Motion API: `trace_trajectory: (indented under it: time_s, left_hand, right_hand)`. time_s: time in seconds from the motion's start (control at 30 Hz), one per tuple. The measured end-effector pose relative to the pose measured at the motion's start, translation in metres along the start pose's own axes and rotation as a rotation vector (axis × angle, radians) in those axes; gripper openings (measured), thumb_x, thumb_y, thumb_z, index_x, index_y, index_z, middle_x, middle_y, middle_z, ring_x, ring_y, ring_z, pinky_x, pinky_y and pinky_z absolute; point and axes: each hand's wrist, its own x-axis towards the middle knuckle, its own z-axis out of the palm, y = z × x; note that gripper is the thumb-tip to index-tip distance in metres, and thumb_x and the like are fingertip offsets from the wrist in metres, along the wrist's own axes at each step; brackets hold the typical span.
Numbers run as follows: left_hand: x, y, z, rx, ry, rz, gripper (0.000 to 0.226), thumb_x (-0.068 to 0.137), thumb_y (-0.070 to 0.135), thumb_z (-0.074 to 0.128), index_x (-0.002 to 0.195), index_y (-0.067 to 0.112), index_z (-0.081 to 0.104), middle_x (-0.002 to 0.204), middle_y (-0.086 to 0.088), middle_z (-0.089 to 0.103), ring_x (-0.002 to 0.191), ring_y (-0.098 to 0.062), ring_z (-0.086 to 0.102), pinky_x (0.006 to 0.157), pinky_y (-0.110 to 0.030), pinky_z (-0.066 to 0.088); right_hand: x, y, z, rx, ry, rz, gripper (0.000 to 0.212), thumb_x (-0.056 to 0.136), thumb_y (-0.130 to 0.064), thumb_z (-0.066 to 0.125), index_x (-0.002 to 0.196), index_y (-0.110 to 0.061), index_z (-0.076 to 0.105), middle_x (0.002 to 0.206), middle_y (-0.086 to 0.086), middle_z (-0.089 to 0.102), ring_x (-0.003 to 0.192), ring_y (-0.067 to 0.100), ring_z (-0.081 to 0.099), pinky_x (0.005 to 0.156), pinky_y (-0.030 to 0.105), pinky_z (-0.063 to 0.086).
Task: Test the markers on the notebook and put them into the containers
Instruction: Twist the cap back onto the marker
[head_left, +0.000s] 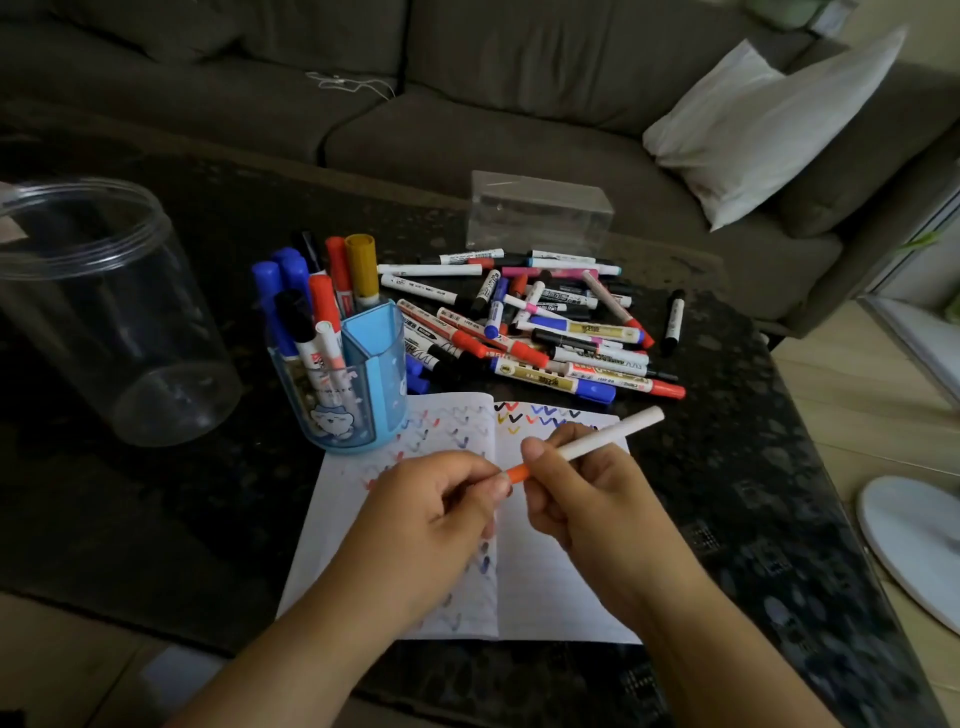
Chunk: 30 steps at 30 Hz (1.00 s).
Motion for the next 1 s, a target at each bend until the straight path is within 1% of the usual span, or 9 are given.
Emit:
trace_trajectory:
  time_s: [0.13,0.23,0.3,0.4,0.5,0.63,0.7,0.8,1.0]
  left_hand:
    - [0.005,0.003,-0.011,0.048,0.110,0.002,0.016,0.086,0.029,0.059,0.073,0.027,0.068,0.064,0.005,0.063,0.057,-0.007,0.056,0.056,-0.024,0.046]
    - [0.008,0.004,-0.022,0.131,0.168,0.000,0.015,0.085,0.031,0.062,0.073,0.025,0.068,0.063,0.005,0.063,0.057,-0.005,0.055,0.055,-0.024,0.045]
    - [0.008,0.005,-0.029,0.187,0.180,0.011,0.014,0.085,0.031,0.063,0.076,0.024,0.069,0.060,0.007,0.061,0.059,-0.003,0.056,0.054,-0.018,0.043]
    - [0.005,0.006,-0.033,0.235,0.172,0.054,0.015,0.085,0.029,0.064,0.071,0.023,0.067,0.055,0.010,0.056,0.059,-0.002,0.054,0.052,-0.015,0.042]
    - [-0.001,0.010,-0.040,0.186,0.236,0.081,0.009,0.082,0.034,0.066,0.077,0.027,0.065,0.064,0.013,0.060,0.068,0.002,0.057,0.059,-0.010,0.044]
    - [-0.003,0.006,-0.057,0.203,0.482,0.072,0.026,0.082,0.036,0.063,0.106,0.028,0.060,0.095,0.015,0.058,0.082,0.001,0.056,0.065,-0.007,0.044]
    - [-0.003,0.002,-0.063,0.238,0.535,0.055,0.036,0.084,0.031,0.062,0.120,0.030,0.054,0.102,0.014,0.053,0.090,-0.004,0.056,0.073,-0.014,0.046]
    - [-0.003,0.001,-0.067,0.263,0.492,0.017,0.049,0.088,0.028,0.059,0.134,0.036,0.043,0.111,0.011,0.049,0.101,-0.009,0.055,0.086,-0.026,0.051]
    - [-0.002,-0.003,-0.072,0.259,0.462,0.001,0.053,0.090,0.025,0.057,0.138,0.038,0.037,0.101,0.013,0.047,0.095,-0.006,0.054,0.081,-0.018,0.047]
  right_hand:
    - [0.005,0.004,0.010,-0.156,0.138,0.043,0.030,0.091,-0.029,0.057,0.074,-0.005,0.061,0.052,0.000,0.058,0.044,0.005,0.044,0.046,0.019,0.041]
    - [0.004,0.012,-0.001,-0.589,0.417,-0.211,0.020,0.084,-0.034,0.065,0.071,-0.019,0.061,0.056,-0.002,0.058,0.050,0.004,0.050,0.051,0.024,0.043]
    - [0.004,0.009,-0.002,-0.877,0.356,-0.475,0.011,0.082,-0.025,0.067,0.085,-0.035,0.063,0.065,-0.007,0.055,0.067,0.004,0.053,0.054,0.015,0.041]
    - [0.014,0.011,0.006,-1.203,0.104,-0.702,0.030,0.078,-0.014,0.075,0.104,-0.026,0.069,0.080,-0.007,0.056,0.070,0.007,0.055,0.058,0.017,0.044]
    - [0.023,0.000,0.017,-1.259,0.050,-0.749,0.017,0.078,-0.013,0.076,0.093,-0.019,0.071,0.081,-0.002,0.060,0.070,0.015,0.059,0.055,0.027,0.050]
    - [0.025,-0.036,0.028,-0.997,0.171,-0.757,0.010,0.088,-0.017,0.063,0.083,-0.026,0.063,0.066,-0.012,0.057,0.060,0.005,0.053,0.054,0.011,0.038]
    - [0.021,-0.055,0.040,-0.801,0.144,-0.682,0.015,0.090,-0.023,0.057,0.082,-0.036,0.058,0.067,-0.014,0.060,0.068,0.001,0.058,0.058,0.012,0.045]
    - [0.019,-0.069,0.060,-0.716,0.051,-0.655,0.018,0.093,-0.028,0.050,0.082,-0.041,0.053,0.079,-0.013,0.065,0.078,0.005,0.062,0.065,0.019,0.051]
    - [0.034,-0.071,0.086,-0.916,0.000,-0.673,0.015,0.096,-0.026,0.047,0.085,-0.036,0.049,0.072,-0.010,0.057,0.071,-0.002,0.054,0.059,0.009,0.042]
